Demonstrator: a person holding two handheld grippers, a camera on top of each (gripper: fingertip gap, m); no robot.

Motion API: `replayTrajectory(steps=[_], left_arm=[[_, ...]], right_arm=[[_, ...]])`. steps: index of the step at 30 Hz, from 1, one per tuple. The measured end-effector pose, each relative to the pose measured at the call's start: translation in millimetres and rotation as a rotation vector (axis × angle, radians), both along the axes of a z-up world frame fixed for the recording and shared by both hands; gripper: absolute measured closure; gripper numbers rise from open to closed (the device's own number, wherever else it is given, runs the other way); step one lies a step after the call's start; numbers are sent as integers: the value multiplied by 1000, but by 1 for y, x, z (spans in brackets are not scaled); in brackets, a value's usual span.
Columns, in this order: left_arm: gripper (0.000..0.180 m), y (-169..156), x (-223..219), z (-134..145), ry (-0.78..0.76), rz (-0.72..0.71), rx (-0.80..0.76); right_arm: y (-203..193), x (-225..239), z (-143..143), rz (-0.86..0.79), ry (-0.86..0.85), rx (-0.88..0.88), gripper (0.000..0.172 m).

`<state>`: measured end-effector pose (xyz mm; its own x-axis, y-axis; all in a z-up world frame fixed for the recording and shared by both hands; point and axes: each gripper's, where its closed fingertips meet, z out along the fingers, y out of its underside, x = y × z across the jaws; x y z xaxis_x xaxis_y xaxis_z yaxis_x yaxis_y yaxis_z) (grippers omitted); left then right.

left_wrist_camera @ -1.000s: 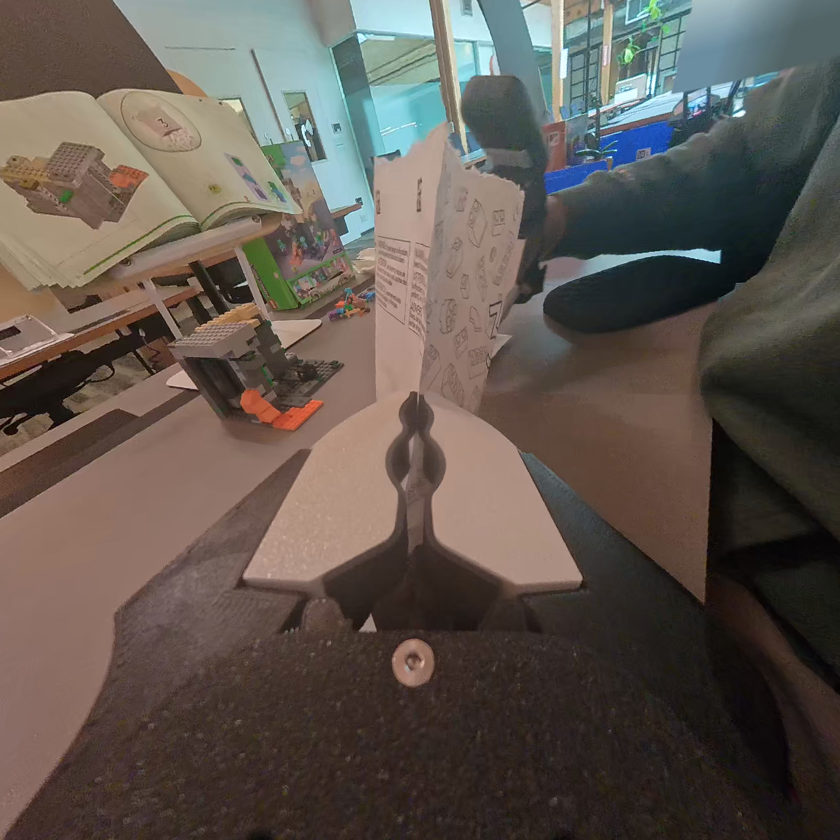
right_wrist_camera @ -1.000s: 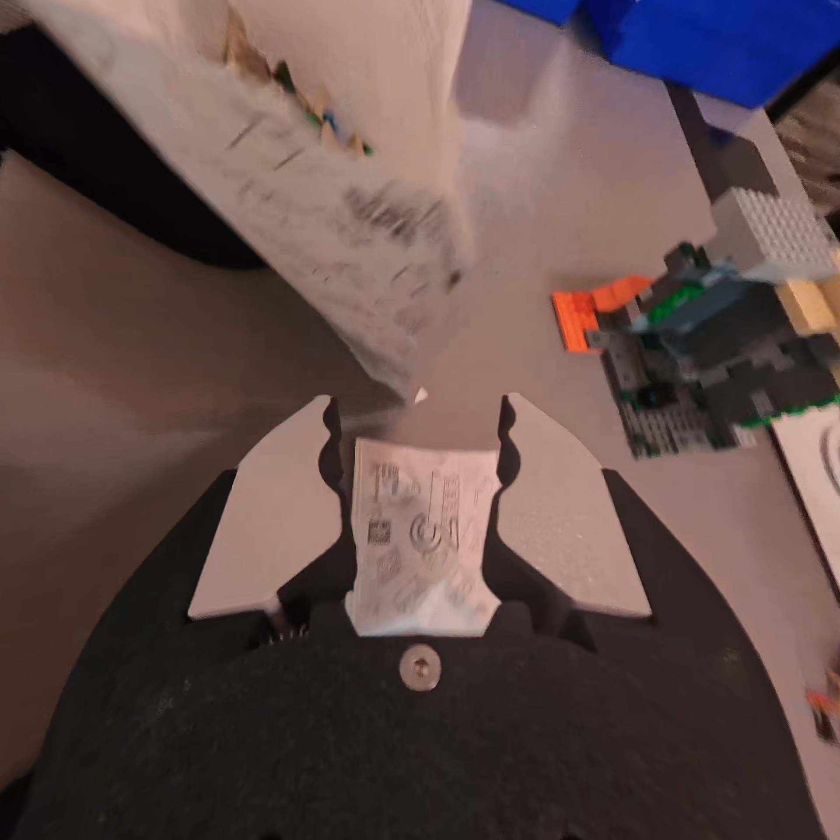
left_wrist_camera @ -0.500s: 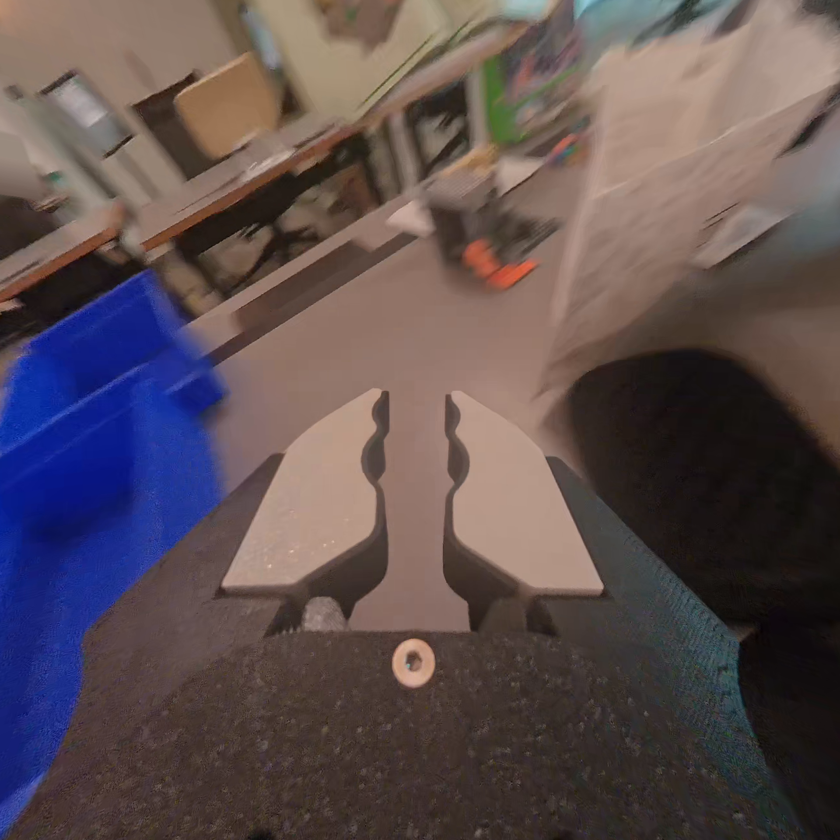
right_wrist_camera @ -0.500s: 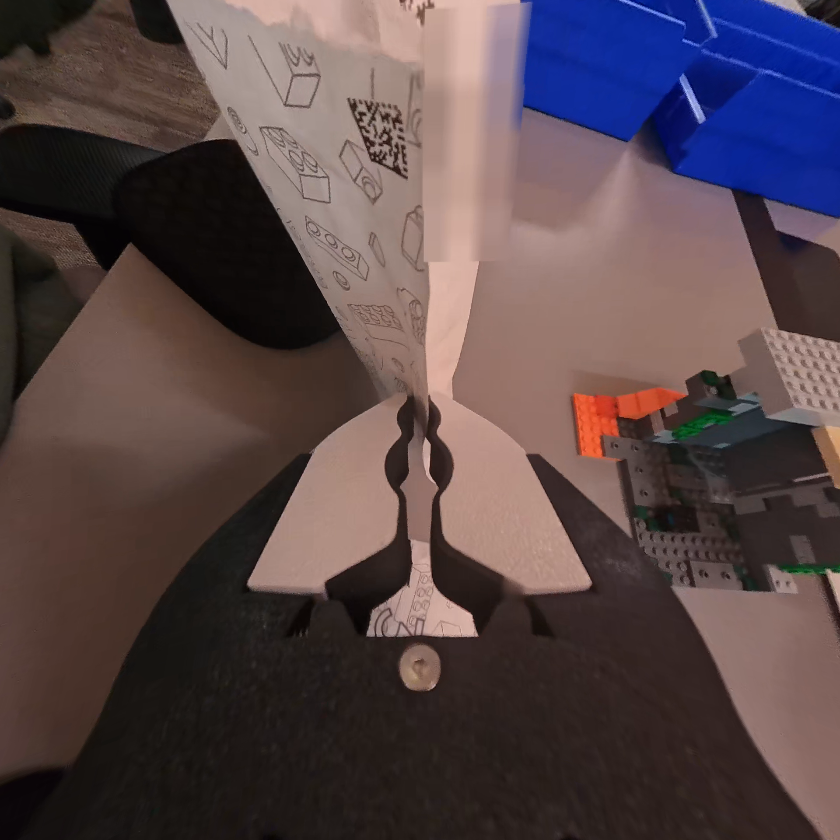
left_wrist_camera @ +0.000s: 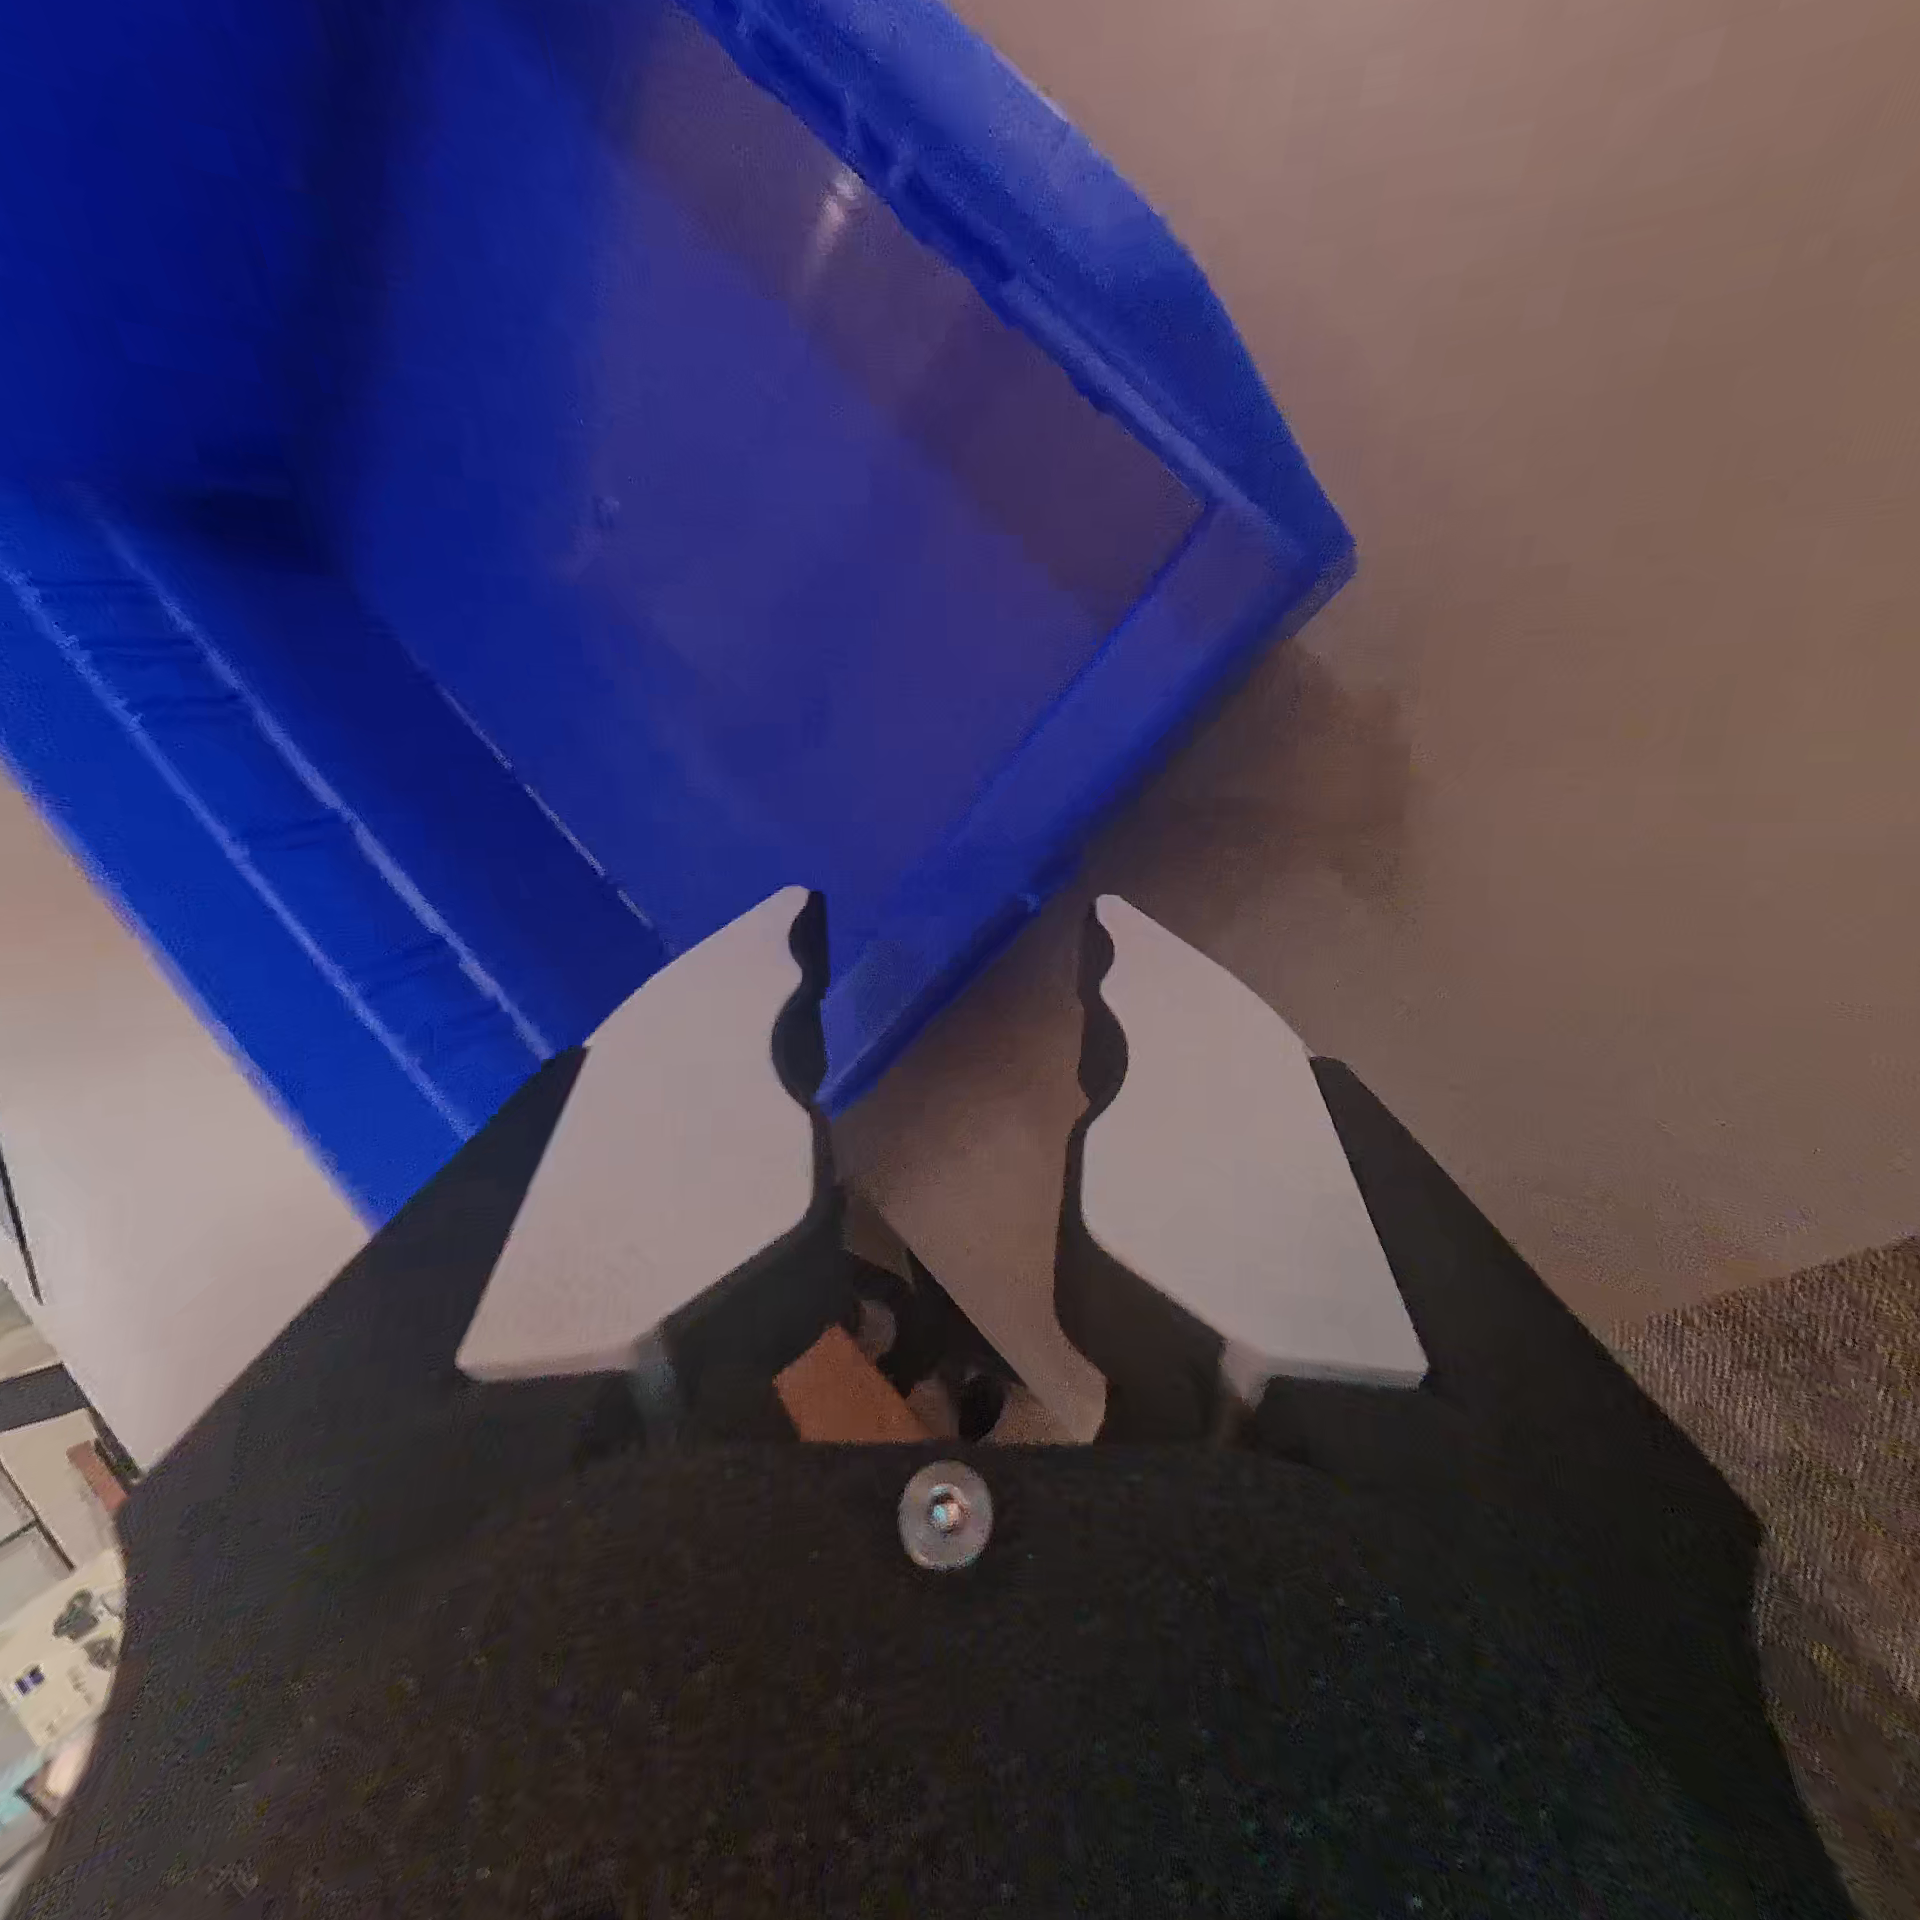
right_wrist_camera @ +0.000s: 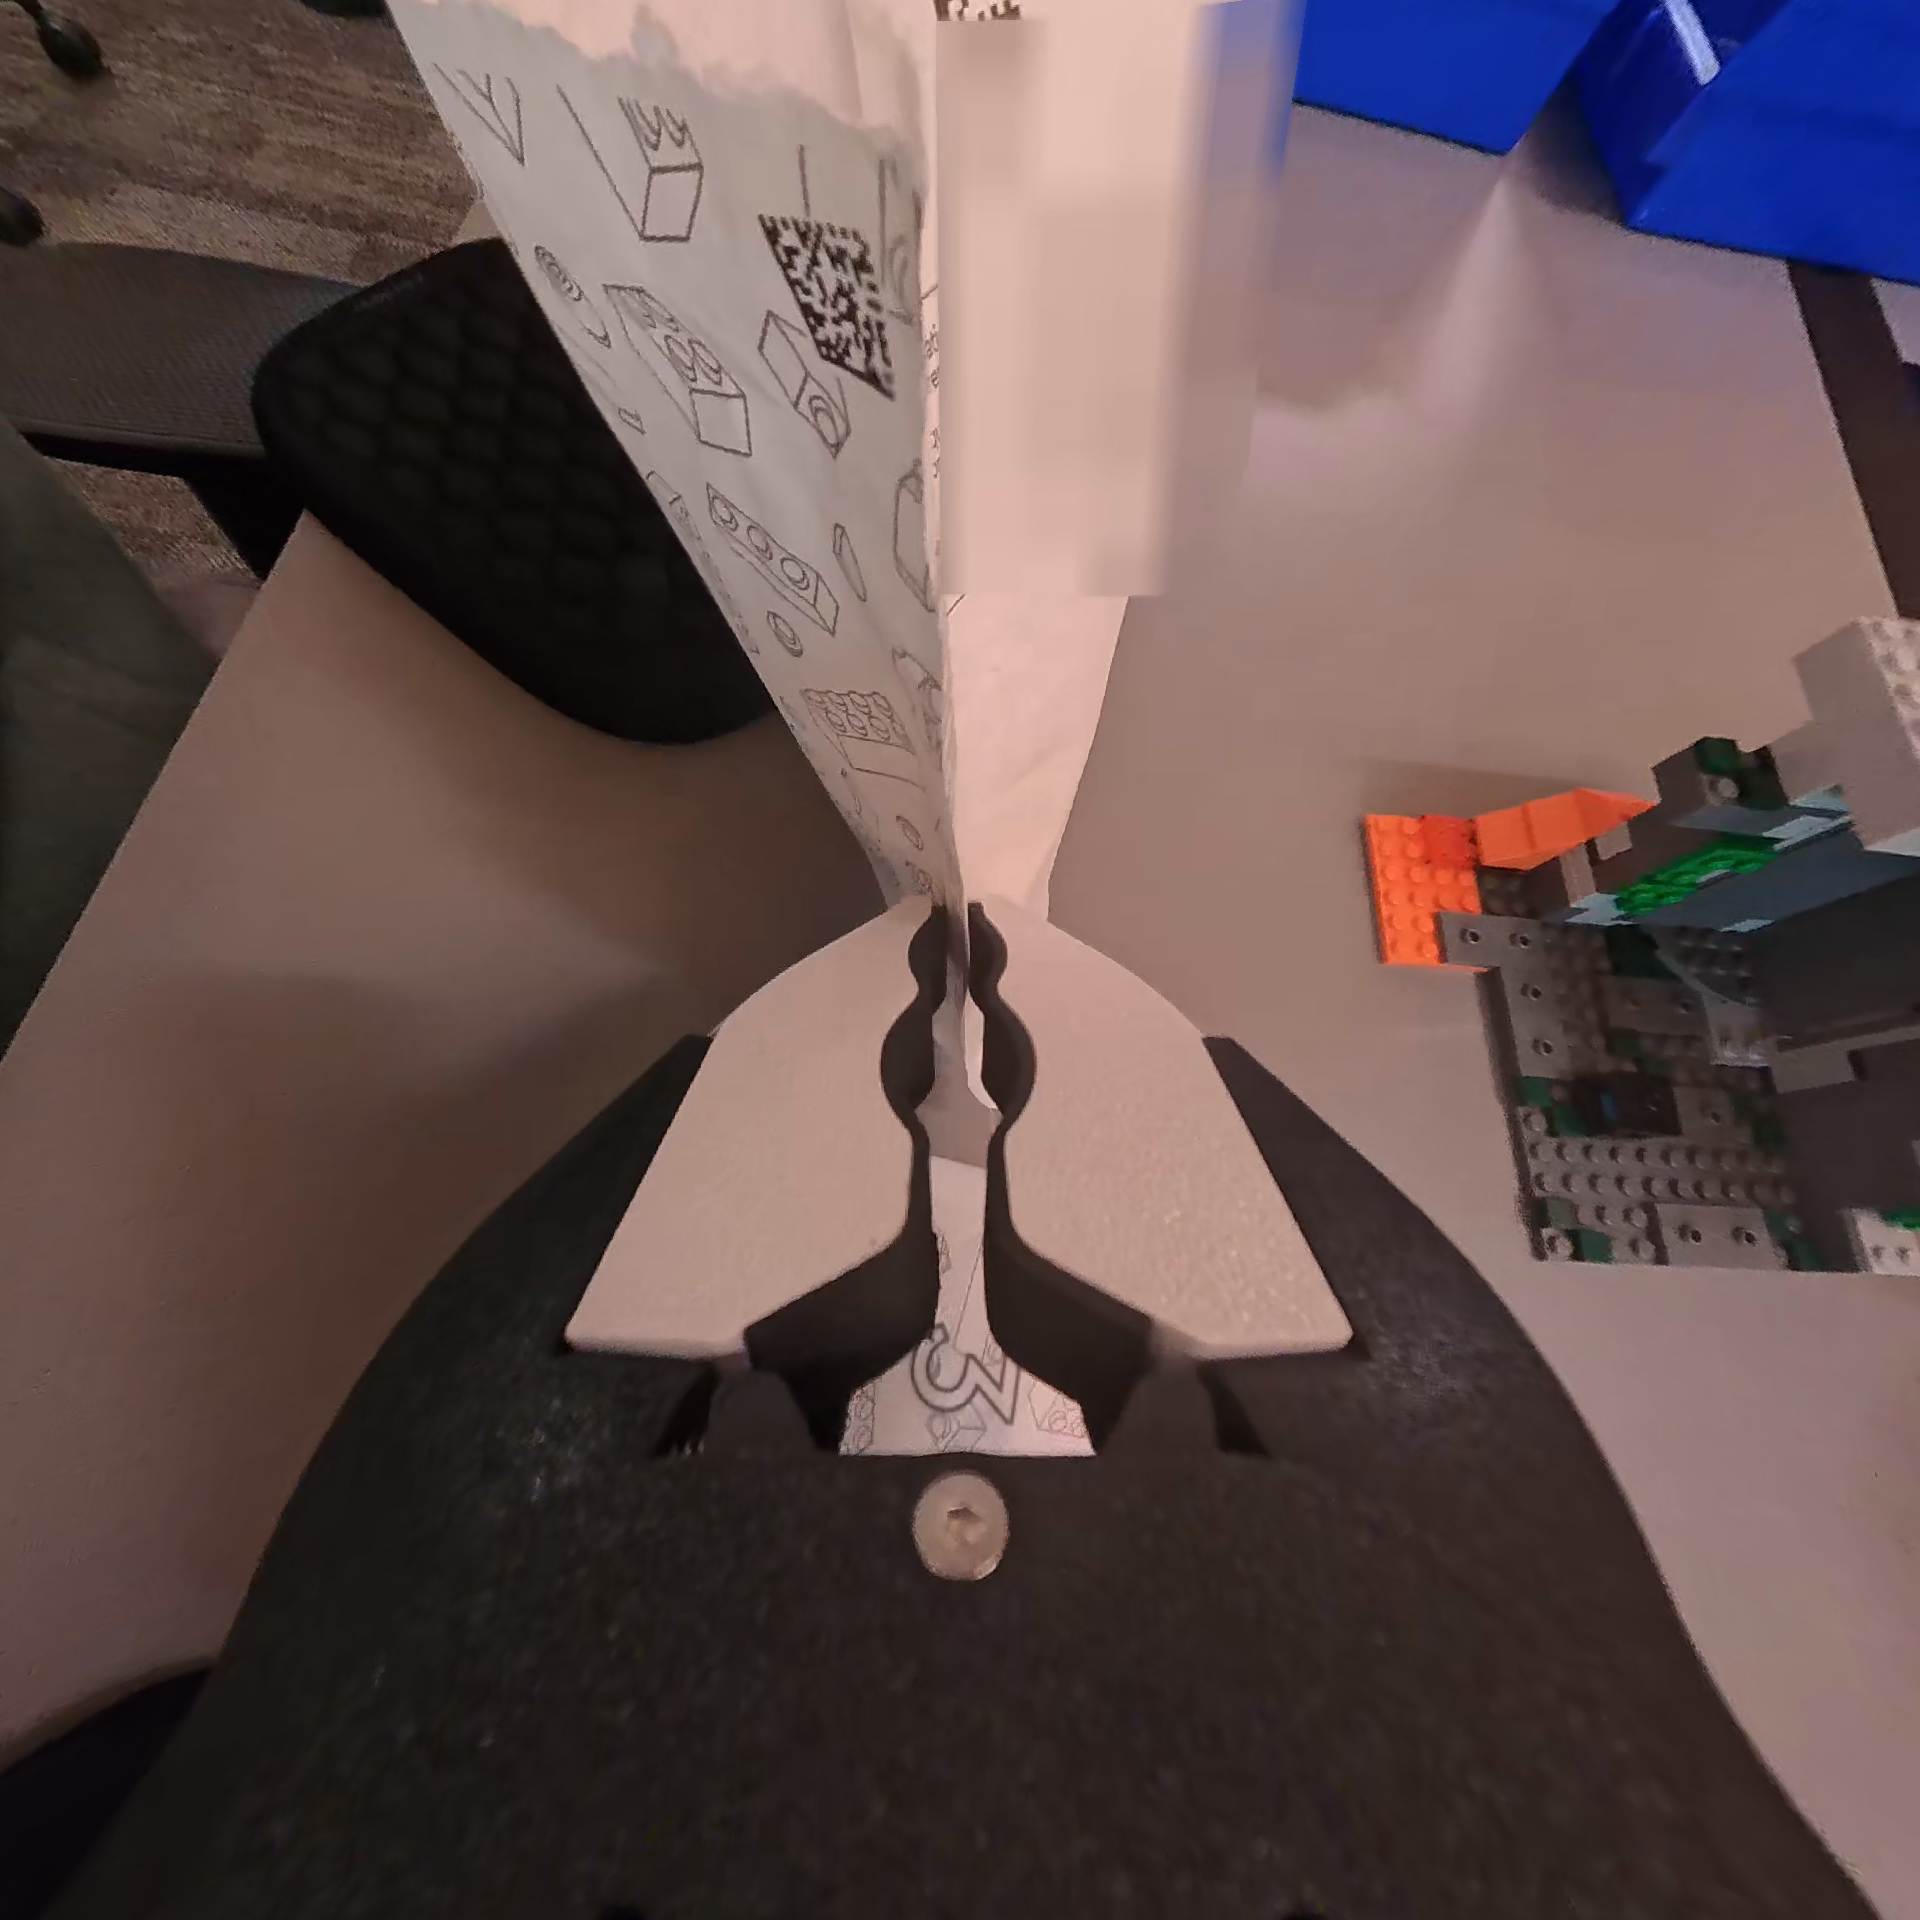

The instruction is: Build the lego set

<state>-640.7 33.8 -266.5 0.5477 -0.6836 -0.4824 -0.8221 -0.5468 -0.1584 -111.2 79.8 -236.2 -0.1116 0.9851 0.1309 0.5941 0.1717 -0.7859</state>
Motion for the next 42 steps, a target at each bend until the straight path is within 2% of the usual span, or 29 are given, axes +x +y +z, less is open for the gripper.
replayTrajectory(steps=[1,2,5,7,12,16,19,26,34,42], left_arm=[[138,1,1,-6,8,-11,-28],[144,1,2,-13,23,-25,-54],[146,5,15,-15,45,-37,-47],[147,8,45,-15,-7,-73,-6],[151,13,125,-15,-1,-122,57],[150,24,187,-15,-38,-102,100],[150,35,218,-15,-72,-76,118],[151,48,230,-15,-121,30,113],[152,21,229,-15,-150,179,74],[152,14,249,-13,-174,154,128]], right_arm=[[0,1,-1,-3,-5,-5,169],[0,2,-2,-6,-11,-11,169],[2,5,-4,-22,-23,-25,168],[4,6,-4,-31,-23,-42,168],[10,9,-8,-63,-39,-102,168],[14,10,-11,-83,-61,-126,168],[16,10,-12,-92,-75,-128,168],[14,10,-12,-91,-90,-120,168],[10,7,-14,-73,-81,-125,168],[8,7,-17,-72,-71,-136,168]])
